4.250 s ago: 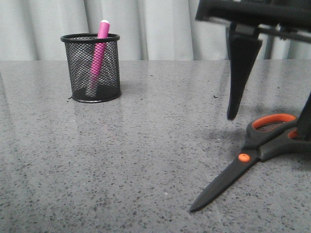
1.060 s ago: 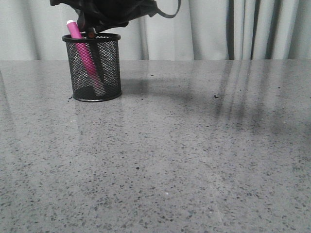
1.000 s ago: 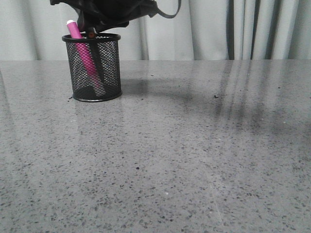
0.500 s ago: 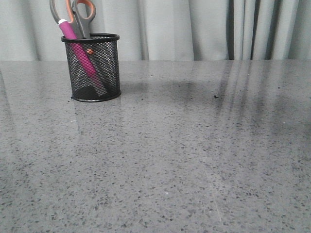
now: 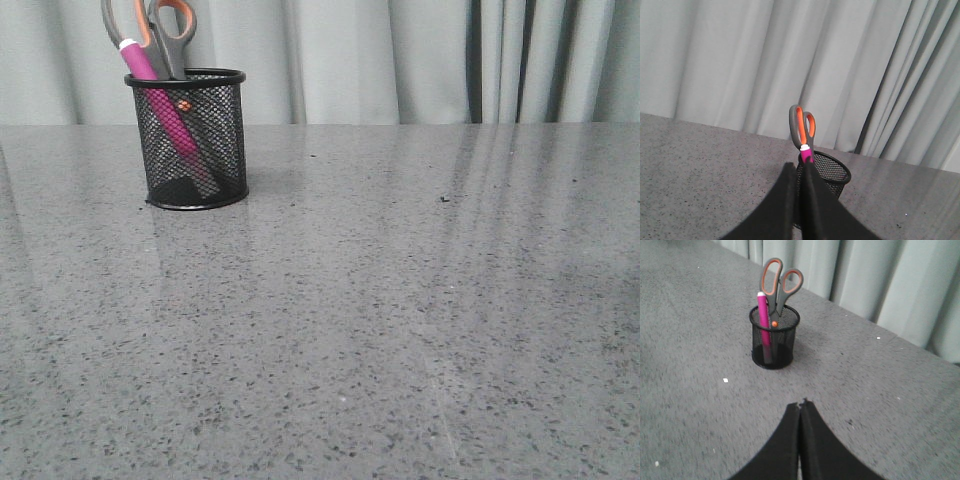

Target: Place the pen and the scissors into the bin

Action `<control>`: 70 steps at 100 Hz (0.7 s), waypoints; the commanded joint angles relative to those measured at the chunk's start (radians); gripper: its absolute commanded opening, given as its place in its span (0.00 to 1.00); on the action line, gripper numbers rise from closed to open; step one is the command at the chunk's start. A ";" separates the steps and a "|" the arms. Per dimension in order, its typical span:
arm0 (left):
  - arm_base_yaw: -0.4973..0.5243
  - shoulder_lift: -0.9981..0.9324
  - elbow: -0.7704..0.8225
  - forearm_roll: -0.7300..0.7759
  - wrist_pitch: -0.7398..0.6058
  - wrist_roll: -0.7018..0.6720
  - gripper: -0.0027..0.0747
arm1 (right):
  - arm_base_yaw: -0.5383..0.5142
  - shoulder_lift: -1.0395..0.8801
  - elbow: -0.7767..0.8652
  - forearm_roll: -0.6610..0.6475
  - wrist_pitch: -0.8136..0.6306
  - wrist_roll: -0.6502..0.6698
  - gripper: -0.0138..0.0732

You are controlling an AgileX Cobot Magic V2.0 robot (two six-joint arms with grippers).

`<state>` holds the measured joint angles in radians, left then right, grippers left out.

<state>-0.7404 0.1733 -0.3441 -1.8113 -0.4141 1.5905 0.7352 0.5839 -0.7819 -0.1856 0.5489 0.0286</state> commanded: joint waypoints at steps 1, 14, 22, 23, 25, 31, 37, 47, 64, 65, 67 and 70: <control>-0.008 0.011 -0.018 -0.014 0.054 0.012 0.01 | 0.000 -0.164 0.123 -0.054 -0.144 -0.011 0.08; -0.008 0.011 -0.014 -0.014 0.056 0.012 0.01 | -0.002 -0.353 0.278 -0.059 -0.164 -0.007 0.08; -0.008 0.011 -0.014 -0.014 0.056 0.012 0.01 | -0.002 -0.403 0.328 -0.062 -0.168 -0.007 0.08; -0.008 0.011 -0.014 -0.014 0.056 0.012 0.01 | -0.002 -0.408 0.331 -0.067 -0.167 -0.007 0.08; -0.008 0.011 -0.014 -0.014 0.056 0.012 0.01 | -0.002 -0.411 0.336 -0.073 -0.172 -0.007 0.08; -0.008 0.011 -0.014 -0.014 0.056 0.012 0.01 | -0.002 -0.413 0.344 -0.088 -0.187 -0.007 0.08; -0.008 0.011 -0.014 -0.014 0.057 0.012 0.01 | -0.002 -0.413 0.344 -0.088 -0.198 -0.007 0.08; -0.008 0.011 -0.014 -0.014 0.057 0.012 0.01 | -0.002 -0.413 0.344 -0.088 -0.219 -0.007 0.08; -0.008 0.011 -0.014 -0.014 0.057 0.012 0.01 | -0.002 -0.413 0.344 -0.088 -0.219 -0.007 0.08; -0.008 0.011 -0.014 -0.014 0.057 0.012 0.01 | -0.002 -0.413 0.344 -0.088 -0.219 -0.007 0.08; -0.008 0.011 -0.014 -0.014 0.057 0.012 0.01 | -0.002 -0.413 0.344 -0.088 -0.219 -0.007 0.08; -0.008 0.011 -0.014 -0.014 0.057 0.012 0.01 | -0.002 -0.413 0.344 -0.088 -0.219 -0.007 0.08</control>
<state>-0.7404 0.1733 -0.3329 -1.8113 -0.4018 1.6002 0.7352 0.1643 -0.4151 -0.2531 0.4186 0.0263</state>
